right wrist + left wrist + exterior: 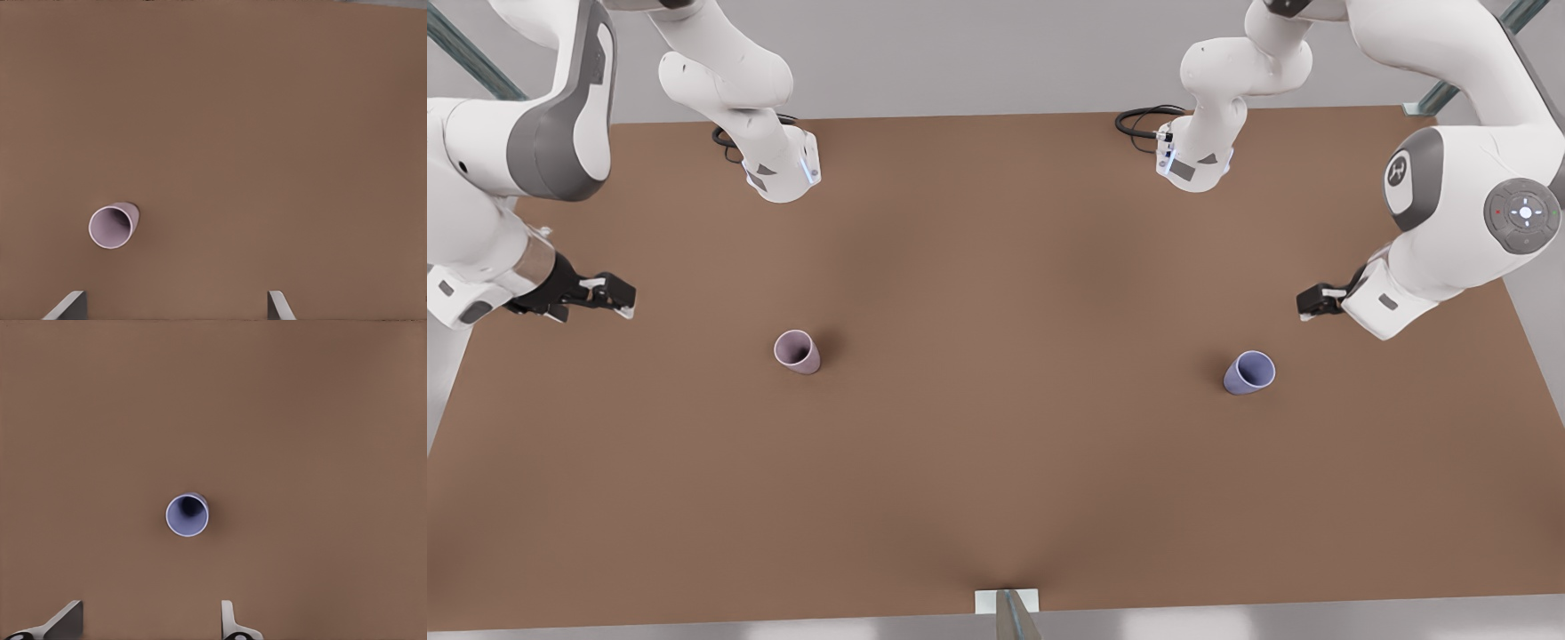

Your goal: Stack the cups, with the pink cup at the bottom and the purple cup at the top

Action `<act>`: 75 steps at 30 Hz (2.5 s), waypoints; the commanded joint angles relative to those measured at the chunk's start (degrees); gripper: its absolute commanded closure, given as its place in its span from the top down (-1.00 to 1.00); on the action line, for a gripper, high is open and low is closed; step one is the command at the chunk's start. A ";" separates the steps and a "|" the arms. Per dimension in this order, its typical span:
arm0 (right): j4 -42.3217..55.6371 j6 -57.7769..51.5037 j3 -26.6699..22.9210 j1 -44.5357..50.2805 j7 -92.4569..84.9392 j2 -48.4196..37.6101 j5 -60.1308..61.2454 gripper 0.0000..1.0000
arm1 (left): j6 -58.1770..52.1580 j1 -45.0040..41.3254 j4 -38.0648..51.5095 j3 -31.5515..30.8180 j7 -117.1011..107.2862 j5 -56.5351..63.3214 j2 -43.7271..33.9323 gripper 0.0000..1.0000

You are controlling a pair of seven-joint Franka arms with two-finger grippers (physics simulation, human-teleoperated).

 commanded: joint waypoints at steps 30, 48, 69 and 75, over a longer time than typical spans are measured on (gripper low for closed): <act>-30.41 40.28 1.14 7.85 -7.34 11.22 1.36 1.00 | 3.16 0.53 -0.18 0.34 3.06 0.16 4.43 1.00; -38.85 46.70 1.23 9.87 -10.59 11.31 1.27 1.00 | 3.42 1.24 -0.18 0.34 3.06 0.24 5.66 1.00; -42.28 51.88 1.23 10.66 -13.14 12.27 1.27 -0.57 | 4.30 1.59 -0.35 0.42 3.14 0.16 6.10 1.00; -36.74 44.24 2.02 15.22 -3.04 9.11 1.45 -0.57 | 4.22 1.59 -0.35 0.42 3.14 0.16 6.28 1.00</act>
